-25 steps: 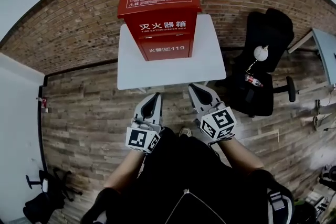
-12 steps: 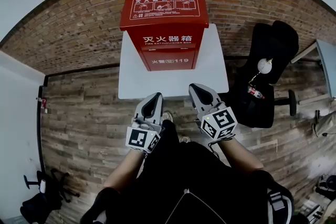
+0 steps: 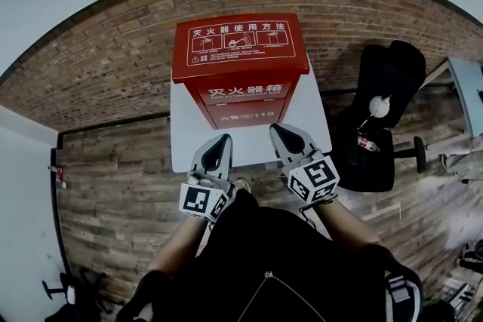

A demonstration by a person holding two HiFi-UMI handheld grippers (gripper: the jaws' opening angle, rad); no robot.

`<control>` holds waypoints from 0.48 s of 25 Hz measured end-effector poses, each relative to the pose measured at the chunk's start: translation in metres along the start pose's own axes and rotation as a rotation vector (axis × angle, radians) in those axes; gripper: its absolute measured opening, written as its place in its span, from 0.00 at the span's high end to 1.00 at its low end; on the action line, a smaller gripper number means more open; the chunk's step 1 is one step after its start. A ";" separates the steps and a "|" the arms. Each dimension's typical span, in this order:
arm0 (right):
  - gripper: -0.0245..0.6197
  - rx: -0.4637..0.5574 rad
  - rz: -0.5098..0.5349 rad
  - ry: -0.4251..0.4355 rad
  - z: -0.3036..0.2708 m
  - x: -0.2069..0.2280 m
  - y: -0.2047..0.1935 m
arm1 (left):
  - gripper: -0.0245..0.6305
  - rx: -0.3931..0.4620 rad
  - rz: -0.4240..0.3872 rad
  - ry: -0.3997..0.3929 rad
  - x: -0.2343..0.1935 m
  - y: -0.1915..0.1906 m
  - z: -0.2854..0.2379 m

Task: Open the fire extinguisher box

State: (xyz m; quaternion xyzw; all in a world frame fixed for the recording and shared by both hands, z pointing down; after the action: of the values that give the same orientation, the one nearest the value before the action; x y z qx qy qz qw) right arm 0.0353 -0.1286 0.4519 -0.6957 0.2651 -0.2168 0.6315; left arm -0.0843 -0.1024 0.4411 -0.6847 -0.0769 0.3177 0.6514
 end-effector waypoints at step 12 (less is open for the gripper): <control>0.93 -0.009 0.067 -0.063 -0.084 0.009 0.028 | 0.89 -0.016 0.034 -0.117 -0.062 0.038 -0.054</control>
State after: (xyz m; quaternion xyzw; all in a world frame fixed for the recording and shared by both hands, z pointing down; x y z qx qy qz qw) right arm -0.0143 -0.2000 0.4325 -0.6957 0.2692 -0.1722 0.6434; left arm -0.1155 -0.1854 0.4234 -0.6714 -0.1056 0.3676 0.6347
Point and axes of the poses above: the fingertips, and each gripper's own axes: z backward along the fingers, x to its right, y out of its top, the point moved 1 cm from there along z, backward along the fingers, and after that the axes turned 12 degrees about z, right-handed, at the moved point
